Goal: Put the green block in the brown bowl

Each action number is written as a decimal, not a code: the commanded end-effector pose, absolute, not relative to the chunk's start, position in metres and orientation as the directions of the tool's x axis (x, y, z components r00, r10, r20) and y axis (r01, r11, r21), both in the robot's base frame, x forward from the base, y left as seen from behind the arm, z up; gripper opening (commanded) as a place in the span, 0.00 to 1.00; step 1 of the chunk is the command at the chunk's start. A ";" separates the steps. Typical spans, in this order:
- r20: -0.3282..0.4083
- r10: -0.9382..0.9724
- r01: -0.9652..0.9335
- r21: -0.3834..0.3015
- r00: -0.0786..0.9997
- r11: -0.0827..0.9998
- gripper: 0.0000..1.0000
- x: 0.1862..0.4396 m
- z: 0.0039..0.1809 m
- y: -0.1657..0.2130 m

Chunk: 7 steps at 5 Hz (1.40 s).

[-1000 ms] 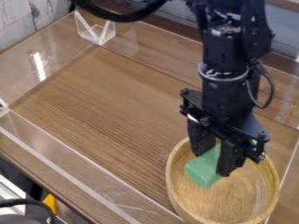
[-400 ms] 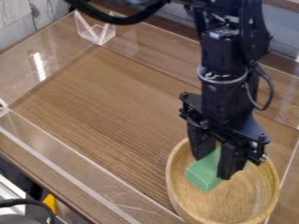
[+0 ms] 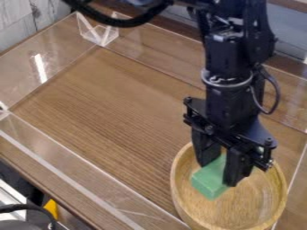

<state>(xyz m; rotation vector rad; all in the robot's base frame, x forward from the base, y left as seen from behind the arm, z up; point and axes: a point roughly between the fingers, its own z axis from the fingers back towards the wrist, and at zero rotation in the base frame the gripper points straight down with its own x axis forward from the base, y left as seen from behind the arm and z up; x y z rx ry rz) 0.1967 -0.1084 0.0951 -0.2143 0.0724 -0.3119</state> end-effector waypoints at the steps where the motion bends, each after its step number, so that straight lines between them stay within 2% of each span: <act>1: -0.016 -0.298 0.286 -0.230 0.955 0.930 0.00 0.200 0.100 -0.107; 7: -0.035 -0.269 0.250 -0.264 0.963 0.932 0.00 0.196 0.101 -0.106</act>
